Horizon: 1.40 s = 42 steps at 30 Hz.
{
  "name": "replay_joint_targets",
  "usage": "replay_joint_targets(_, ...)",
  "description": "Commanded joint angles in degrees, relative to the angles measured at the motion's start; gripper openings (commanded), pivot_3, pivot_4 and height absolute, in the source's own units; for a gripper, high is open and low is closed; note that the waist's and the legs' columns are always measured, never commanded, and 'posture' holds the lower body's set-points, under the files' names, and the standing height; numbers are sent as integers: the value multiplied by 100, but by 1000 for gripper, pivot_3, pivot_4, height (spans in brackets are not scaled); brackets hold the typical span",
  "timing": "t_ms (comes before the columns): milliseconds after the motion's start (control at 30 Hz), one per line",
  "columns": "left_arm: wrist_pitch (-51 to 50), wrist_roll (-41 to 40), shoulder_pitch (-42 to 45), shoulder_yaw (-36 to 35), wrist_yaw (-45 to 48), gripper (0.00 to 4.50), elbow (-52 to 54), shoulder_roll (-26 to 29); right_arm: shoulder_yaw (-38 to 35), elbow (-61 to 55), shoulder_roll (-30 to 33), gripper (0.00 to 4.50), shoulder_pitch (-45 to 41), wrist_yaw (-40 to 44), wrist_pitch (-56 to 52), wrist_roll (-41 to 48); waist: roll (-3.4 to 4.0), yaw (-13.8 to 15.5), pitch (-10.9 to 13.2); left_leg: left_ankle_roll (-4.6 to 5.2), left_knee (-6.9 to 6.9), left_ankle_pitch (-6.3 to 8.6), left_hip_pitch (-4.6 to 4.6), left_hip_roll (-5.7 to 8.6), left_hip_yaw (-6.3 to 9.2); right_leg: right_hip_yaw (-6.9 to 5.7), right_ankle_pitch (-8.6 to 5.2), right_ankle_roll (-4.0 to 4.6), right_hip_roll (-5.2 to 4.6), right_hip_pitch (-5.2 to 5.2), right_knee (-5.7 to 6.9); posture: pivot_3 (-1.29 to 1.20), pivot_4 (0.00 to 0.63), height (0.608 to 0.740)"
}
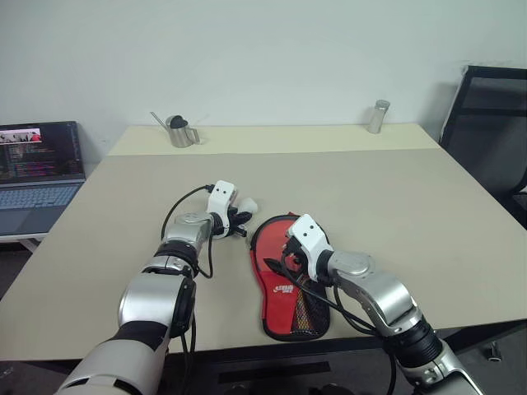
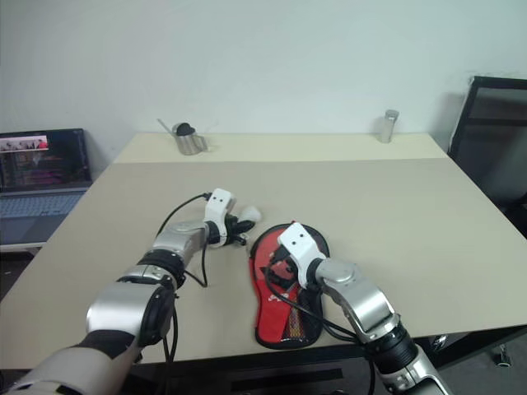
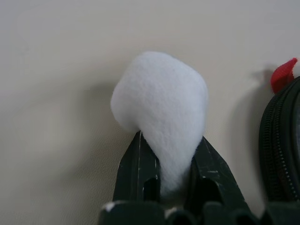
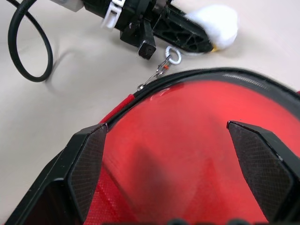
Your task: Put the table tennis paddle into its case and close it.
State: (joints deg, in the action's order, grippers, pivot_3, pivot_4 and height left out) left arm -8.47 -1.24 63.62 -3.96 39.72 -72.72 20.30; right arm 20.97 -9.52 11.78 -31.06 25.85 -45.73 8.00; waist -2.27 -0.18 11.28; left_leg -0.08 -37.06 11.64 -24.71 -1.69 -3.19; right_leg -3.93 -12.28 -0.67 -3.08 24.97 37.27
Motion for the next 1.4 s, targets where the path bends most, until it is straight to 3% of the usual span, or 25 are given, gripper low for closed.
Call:
replay_joint_targets(33,-38,-71,-114,-66,326,284,185,180,-28,190,-17,4500,-86,5,-101,-54,-1,-9,-1,0,0,0,0,0,-1,0,1,2,0,0,0,0,150,740)
replay_joint_targets(367,80,59,332,112,1292,284,427,526,-86,746,224,4500,-53,35,-260,-194,-11,-12,-7,0,-3,0,1,0,-3,1,2,4,0,1,6,0,150,740)
replay_joint_targets(833,1268,763,1032,401,-66,284,-267,-128,-7,675,343,4500,202,52,-328,-263,-29,12,-22,0,-7,-1,2,1,-2,1,1,-2,-1,-3,7,0,150,740)
replay_joint_targets(1133,1547,1199,1100,480,-993,284,-458,-360,62,333,490,4500,384,68,-554,-247,-30,14,-23,0,-8,-1,3,1,-2,1,-1,-6,-2,-3,8,0,150,740)
replay_joint_targets(1400,1973,1890,1077,987,-1541,284,-530,-621,162,-27,547,4500,595,-35,-756,-295,-32,16,-25,0,-8,-1,3,2,-3,1,-1,-6,-3,-4,8,0,150,740)
